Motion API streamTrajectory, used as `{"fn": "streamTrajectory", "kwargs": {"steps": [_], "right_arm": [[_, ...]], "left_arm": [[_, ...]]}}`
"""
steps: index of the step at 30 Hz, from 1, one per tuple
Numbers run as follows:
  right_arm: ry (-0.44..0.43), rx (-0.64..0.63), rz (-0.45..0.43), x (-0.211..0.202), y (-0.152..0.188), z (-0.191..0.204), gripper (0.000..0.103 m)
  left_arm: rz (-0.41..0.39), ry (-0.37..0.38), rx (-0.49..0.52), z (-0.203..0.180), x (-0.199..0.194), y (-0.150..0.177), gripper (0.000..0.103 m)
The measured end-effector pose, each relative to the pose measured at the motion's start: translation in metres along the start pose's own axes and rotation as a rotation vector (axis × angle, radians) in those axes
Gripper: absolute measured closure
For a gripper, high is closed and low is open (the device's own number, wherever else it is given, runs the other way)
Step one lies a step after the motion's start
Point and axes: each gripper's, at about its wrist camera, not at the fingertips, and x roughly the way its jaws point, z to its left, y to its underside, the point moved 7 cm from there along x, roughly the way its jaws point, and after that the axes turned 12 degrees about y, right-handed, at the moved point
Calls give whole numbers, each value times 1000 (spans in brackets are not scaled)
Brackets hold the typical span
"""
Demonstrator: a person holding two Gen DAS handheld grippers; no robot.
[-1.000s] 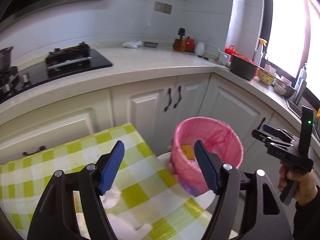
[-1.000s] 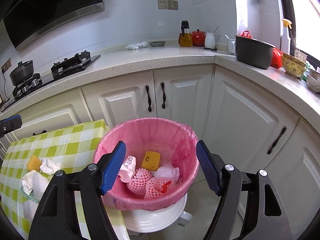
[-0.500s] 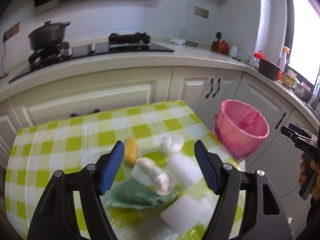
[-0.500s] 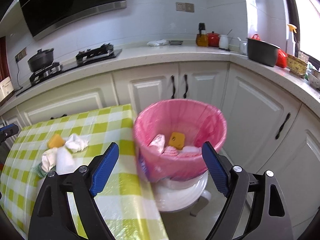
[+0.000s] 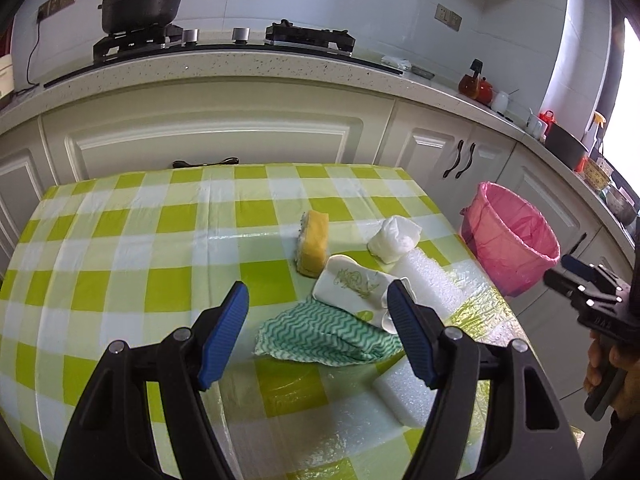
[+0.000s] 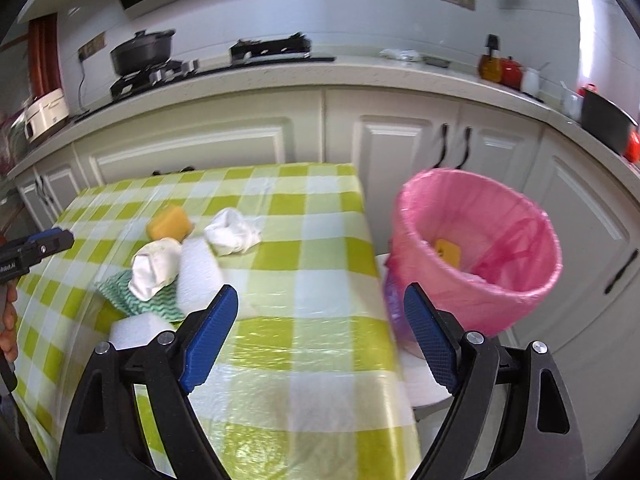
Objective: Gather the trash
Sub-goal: 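Move both open tools back over the table toward the remaining items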
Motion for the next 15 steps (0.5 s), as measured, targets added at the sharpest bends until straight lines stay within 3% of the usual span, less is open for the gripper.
{"fn": "streamTrajectory", "kwargs": {"steps": [9, 15], "right_arm": [[-99, -97, 60, 26, 2, 70, 24], [-119, -157, 93, 44, -1, 100, 29]], "left_arm": [[-1, -14, -21, 14, -7, 5, 34], [-5, -16, -29, 20, -9, 7, 34]]}}
